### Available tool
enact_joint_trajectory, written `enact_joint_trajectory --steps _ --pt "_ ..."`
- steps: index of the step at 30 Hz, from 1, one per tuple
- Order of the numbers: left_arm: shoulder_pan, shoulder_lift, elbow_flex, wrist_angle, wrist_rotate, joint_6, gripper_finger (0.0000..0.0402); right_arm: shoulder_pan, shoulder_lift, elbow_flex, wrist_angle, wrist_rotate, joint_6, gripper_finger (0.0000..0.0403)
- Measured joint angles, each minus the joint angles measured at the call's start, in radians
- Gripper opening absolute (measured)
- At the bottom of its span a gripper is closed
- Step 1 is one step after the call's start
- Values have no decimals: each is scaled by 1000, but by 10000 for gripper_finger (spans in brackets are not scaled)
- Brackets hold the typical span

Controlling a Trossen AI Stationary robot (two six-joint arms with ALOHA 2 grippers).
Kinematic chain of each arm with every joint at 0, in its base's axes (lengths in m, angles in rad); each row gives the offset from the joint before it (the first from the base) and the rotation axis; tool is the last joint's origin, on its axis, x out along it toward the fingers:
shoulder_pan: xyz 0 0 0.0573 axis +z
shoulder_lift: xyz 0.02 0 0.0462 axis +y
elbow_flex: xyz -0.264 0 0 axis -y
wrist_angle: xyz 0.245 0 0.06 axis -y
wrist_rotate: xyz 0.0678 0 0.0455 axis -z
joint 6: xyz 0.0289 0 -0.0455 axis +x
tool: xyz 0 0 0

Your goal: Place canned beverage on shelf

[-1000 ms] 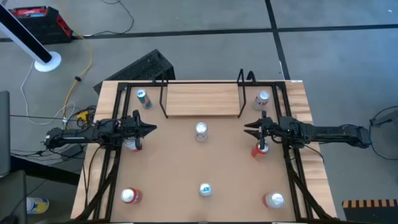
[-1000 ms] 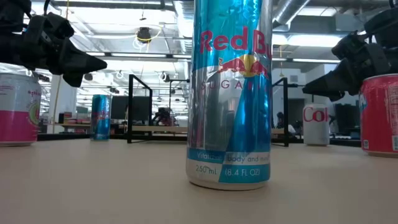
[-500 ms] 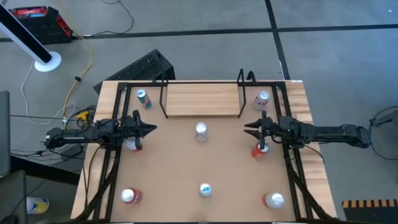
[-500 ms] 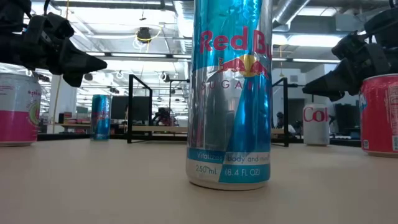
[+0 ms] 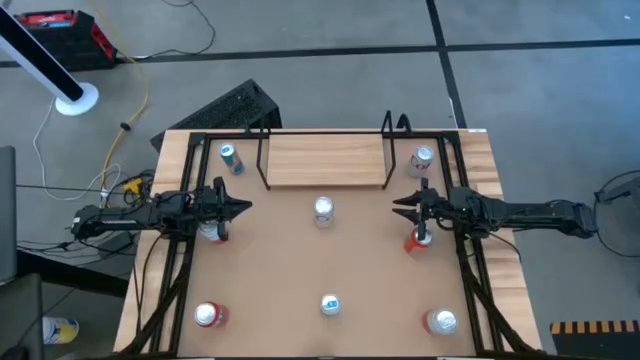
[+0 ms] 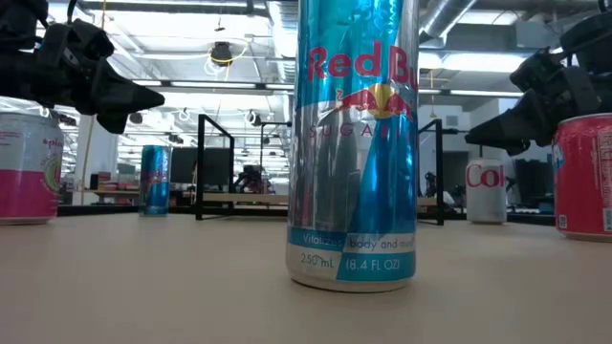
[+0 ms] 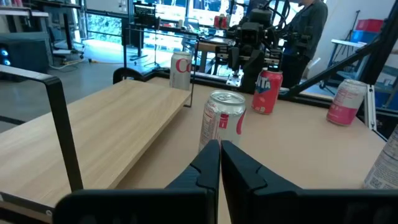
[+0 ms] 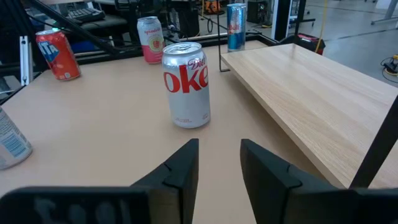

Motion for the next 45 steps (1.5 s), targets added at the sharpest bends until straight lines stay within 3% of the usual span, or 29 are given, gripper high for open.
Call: enact_joint_trajectory --steps 32,36,40,45 --pt "0 0 0 0 0 71 0 0 0 0 0 0 0 143" --pt "0 0 0 22 -1 101 0 -14 -1 4 15 25 -59 143" --pt "0 0 0 72 31 -91 0 -22 0 6 64 26 -29 143" --pt "1 -1 0 144 -39 -130 0 -22 0 7 255 27 -27 143"
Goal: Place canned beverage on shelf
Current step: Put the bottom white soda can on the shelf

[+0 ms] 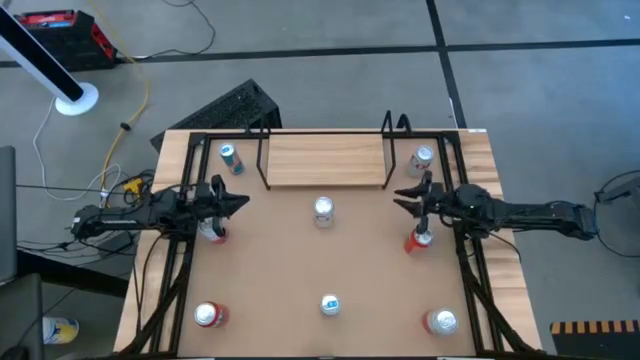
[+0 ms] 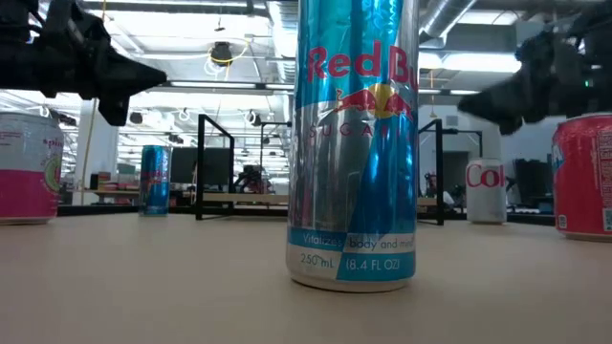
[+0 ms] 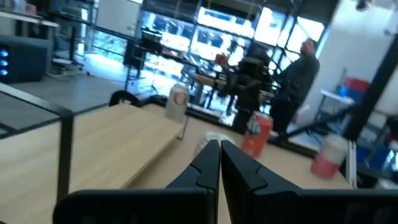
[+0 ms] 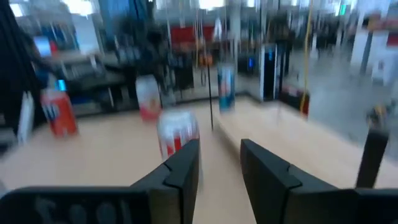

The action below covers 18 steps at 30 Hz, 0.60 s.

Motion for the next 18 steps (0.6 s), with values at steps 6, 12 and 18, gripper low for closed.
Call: enact_joint_trajectory --steps 6,12,18 --pt "0 0 1 6 -38 -36 0 0 0 2 265 1 -23 143" --pt "0 0 14 8 -112 -57 0 1 0 31 368 1 -46 143" --pt "0 1 16 39 -114 -49 0 4 103 141 312 -5 -93 143"
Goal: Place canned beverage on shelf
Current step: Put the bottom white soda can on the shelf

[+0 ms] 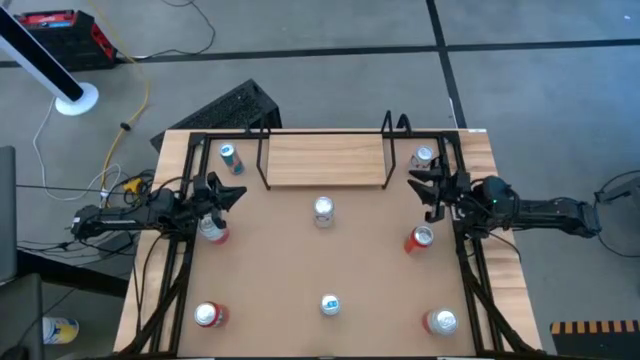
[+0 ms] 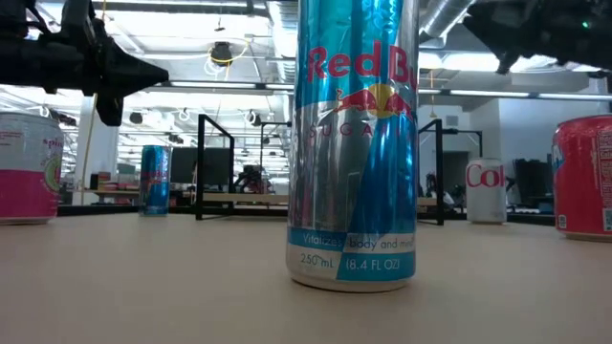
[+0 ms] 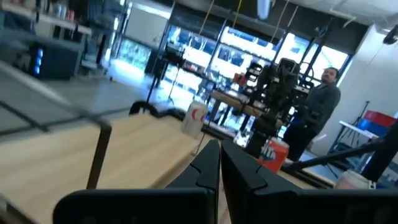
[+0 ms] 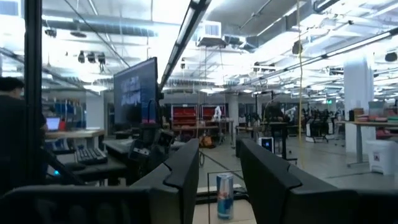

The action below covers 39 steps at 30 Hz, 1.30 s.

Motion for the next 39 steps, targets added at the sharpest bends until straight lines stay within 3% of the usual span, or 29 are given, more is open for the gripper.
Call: enact_joint_trajectory --steps 15,22,32,39 --pt "0 0 3 56 5 104 4 143 476 370 -59 -102 -348 143" --pt "0 0 3 55 15 185 58 166 669 554 -252 -99 -321 149" --pt "0 0 4 54 15 256 168 125 940 844 -623 -48 -282 249" --pt "0 0 4 43 15 263 214 86 1080 970 -789 -49 -282 307"
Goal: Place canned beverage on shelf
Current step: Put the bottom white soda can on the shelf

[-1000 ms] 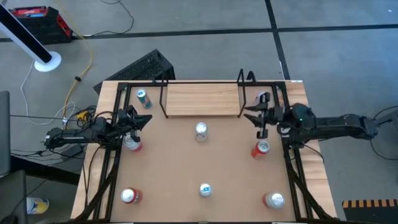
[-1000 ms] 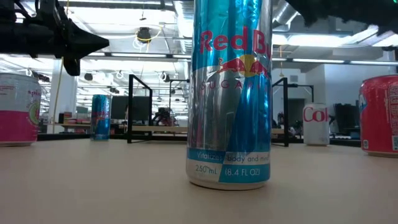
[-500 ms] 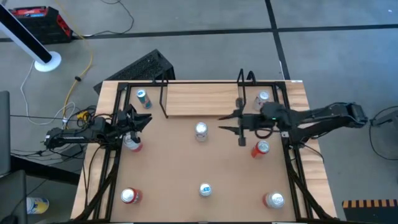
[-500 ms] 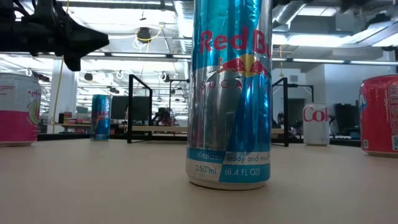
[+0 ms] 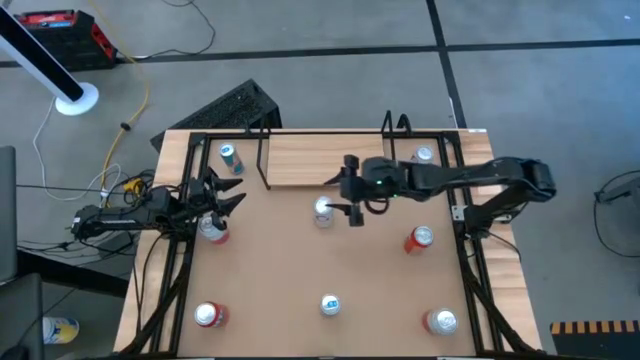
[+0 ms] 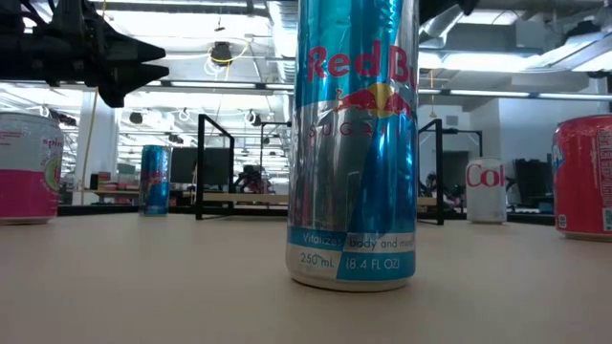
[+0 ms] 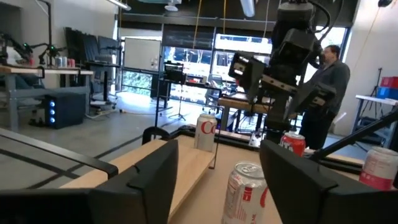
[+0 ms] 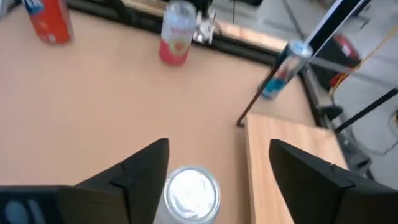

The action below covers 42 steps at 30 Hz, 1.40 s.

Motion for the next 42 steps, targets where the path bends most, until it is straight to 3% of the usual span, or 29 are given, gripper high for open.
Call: enact_joint_trajectory --steps 9,32,42 --pt "0 0 0 -19 -13 40 233 -21 120 34 -65 -67 10 340" --pt "0 0 0 -63 -48 37 234 -89 288 38 -6 -187 79 341" --pt "0 0 1 -68 -50 37 234 -91 255 34 -38 -182 107 289"
